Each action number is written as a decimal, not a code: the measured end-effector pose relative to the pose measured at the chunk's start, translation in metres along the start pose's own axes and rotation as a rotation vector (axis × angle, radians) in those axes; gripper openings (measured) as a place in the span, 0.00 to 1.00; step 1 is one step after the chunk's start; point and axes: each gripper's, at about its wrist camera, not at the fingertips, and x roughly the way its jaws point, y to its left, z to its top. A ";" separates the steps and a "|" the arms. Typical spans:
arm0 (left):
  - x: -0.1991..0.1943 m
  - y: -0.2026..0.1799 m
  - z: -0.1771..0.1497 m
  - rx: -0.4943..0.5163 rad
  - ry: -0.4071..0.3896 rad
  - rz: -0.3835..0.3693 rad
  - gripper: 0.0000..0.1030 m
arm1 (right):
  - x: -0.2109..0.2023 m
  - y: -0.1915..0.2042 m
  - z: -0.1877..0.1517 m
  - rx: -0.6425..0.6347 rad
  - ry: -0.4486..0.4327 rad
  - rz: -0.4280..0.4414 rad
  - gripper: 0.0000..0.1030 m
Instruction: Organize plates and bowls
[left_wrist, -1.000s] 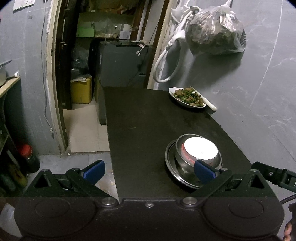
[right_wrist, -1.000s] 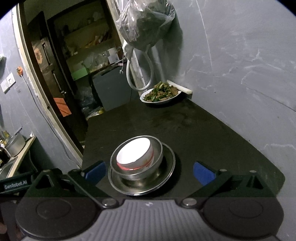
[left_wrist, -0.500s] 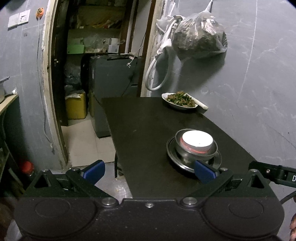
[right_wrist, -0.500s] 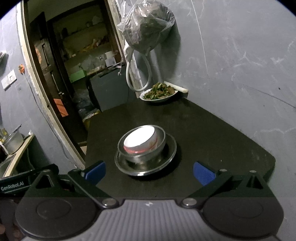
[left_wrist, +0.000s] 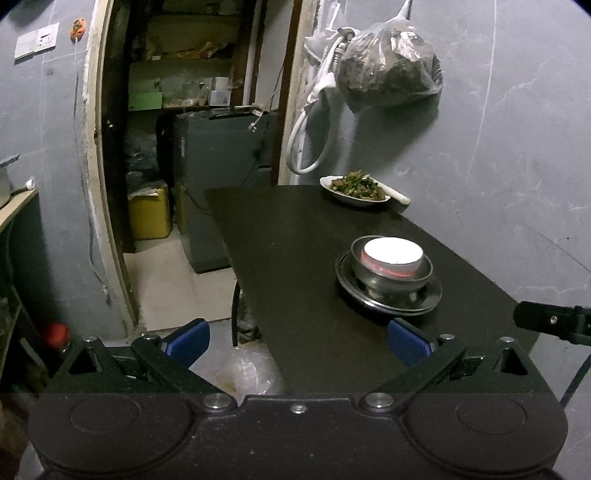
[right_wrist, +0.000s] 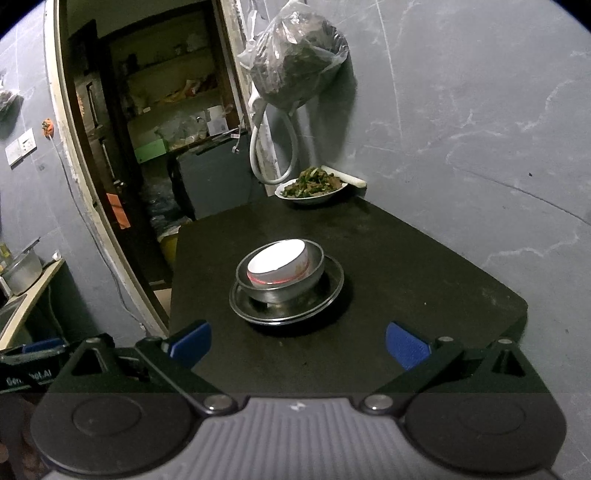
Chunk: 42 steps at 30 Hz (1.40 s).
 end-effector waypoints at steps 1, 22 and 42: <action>0.000 0.001 -0.001 -0.004 0.003 -0.001 0.99 | -0.001 0.000 -0.002 0.000 0.000 0.002 1.00; 0.002 0.004 -0.025 0.012 0.048 -0.008 0.99 | -0.005 0.007 -0.038 -0.140 -0.064 0.014 1.00; 0.006 -0.003 -0.027 0.025 0.063 -0.007 0.99 | 0.002 -0.007 -0.039 -0.116 -0.013 0.021 1.00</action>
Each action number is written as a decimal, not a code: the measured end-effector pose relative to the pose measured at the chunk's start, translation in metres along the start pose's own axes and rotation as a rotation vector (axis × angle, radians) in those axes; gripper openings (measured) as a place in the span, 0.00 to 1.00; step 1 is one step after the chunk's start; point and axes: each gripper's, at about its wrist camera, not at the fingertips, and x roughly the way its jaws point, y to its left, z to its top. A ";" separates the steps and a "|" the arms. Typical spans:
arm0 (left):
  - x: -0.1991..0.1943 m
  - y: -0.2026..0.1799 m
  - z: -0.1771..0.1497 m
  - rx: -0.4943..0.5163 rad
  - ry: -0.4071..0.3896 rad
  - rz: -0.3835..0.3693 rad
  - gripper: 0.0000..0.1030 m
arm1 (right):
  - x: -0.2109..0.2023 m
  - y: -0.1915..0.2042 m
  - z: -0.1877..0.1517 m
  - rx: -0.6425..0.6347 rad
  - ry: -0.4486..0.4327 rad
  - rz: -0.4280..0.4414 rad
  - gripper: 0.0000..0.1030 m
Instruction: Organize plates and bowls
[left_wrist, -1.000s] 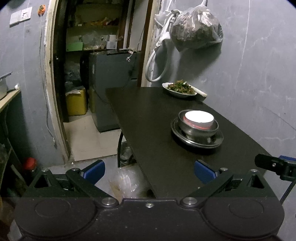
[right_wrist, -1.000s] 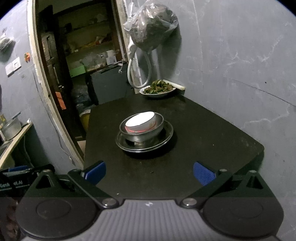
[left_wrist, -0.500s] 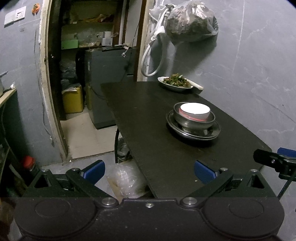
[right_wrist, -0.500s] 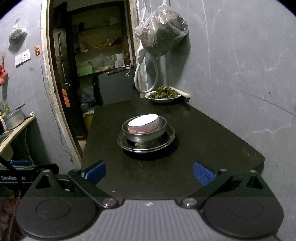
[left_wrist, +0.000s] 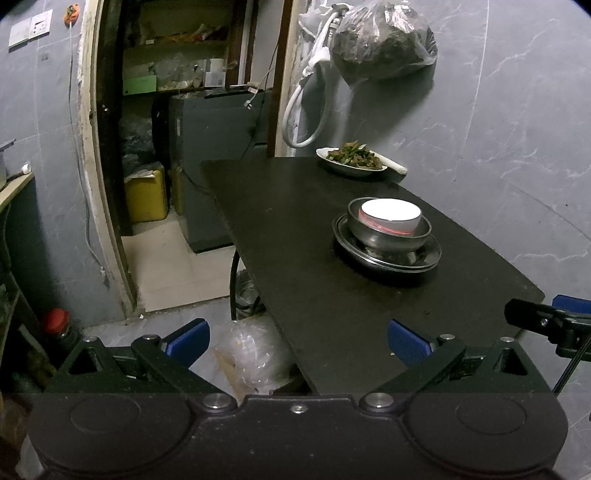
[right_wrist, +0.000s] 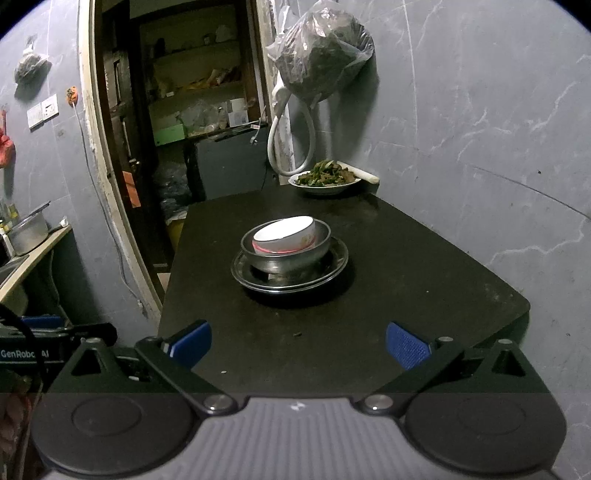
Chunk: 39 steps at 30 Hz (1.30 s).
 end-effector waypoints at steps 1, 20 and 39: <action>0.000 0.000 0.000 0.000 0.000 0.000 0.99 | 0.000 0.000 0.000 0.001 0.002 0.002 1.00; 0.004 0.002 -0.002 -0.002 0.009 -0.006 0.99 | 0.003 0.003 -0.001 -0.006 0.011 0.001 1.00; 0.005 0.000 -0.003 0.001 0.006 -0.006 0.99 | 0.004 0.002 -0.001 -0.006 0.009 -0.001 1.00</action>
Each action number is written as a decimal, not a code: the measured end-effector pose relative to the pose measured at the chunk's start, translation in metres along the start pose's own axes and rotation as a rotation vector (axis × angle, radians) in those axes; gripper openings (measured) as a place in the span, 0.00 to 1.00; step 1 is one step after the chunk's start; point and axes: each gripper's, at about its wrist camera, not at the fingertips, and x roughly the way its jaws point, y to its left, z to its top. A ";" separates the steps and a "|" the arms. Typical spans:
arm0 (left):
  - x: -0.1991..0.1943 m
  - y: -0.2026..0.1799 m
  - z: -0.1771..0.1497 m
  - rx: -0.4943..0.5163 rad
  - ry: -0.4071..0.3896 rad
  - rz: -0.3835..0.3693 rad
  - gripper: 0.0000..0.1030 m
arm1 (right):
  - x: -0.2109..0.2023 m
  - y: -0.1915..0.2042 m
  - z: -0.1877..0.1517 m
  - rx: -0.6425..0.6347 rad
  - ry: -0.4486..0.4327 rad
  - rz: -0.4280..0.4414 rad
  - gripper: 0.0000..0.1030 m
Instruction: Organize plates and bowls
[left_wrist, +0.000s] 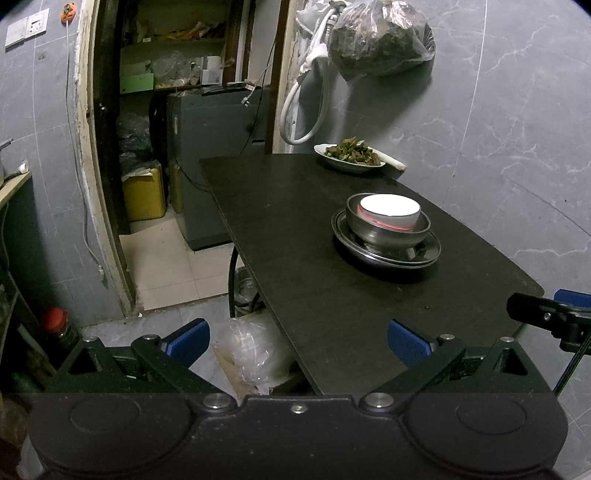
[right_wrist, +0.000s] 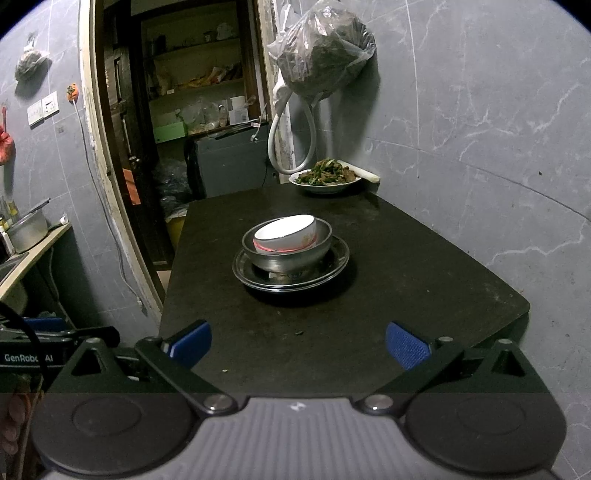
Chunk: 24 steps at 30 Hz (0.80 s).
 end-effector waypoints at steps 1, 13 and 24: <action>0.000 0.000 0.000 0.001 0.000 0.000 0.99 | 0.000 0.000 0.000 0.000 0.000 0.000 1.00; 0.001 -0.001 0.000 0.001 0.004 -0.002 0.99 | -0.001 -0.001 0.000 0.001 0.000 0.000 1.00; 0.001 -0.002 0.000 0.002 0.004 0.000 0.99 | -0.002 -0.002 0.001 0.004 0.001 -0.001 1.00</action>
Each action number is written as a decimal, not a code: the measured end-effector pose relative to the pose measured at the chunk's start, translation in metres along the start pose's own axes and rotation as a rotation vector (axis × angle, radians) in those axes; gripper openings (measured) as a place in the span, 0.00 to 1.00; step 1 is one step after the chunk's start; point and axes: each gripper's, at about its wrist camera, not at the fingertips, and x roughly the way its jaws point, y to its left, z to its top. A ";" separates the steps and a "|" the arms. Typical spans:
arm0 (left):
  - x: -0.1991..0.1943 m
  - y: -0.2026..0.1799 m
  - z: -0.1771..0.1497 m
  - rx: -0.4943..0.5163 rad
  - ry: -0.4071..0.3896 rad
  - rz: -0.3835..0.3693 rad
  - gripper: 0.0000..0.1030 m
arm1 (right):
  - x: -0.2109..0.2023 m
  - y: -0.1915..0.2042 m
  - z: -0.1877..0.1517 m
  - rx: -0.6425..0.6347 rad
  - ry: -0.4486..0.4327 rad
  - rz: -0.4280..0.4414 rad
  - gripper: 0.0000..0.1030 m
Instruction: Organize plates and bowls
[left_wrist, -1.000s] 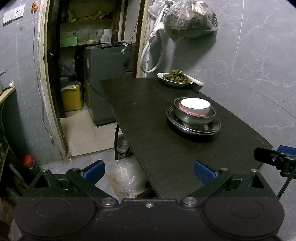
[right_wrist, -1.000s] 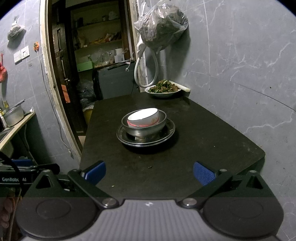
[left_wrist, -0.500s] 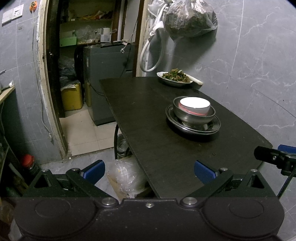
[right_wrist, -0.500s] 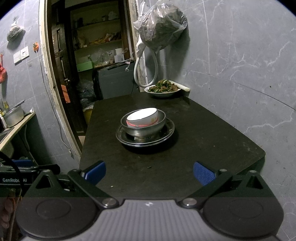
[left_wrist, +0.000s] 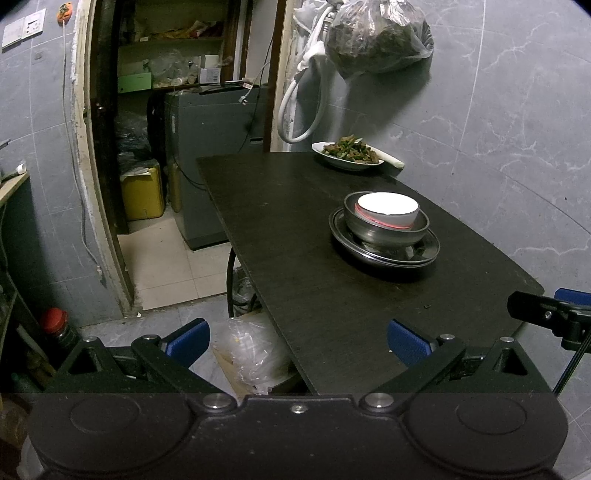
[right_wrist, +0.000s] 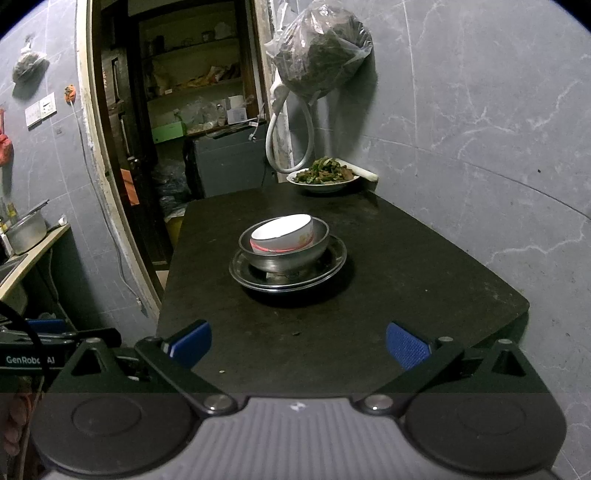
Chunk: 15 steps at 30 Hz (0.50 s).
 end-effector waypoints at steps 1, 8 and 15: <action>0.000 0.000 0.000 0.000 -0.001 0.000 0.99 | 0.000 0.000 0.000 0.000 0.000 0.000 1.00; 0.000 0.000 0.000 0.000 -0.001 0.000 0.99 | 0.000 -0.001 0.000 0.001 0.000 0.002 1.00; 0.000 0.000 0.000 0.001 0.000 0.000 0.99 | 0.000 -0.001 0.000 0.001 0.000 0.002 1.00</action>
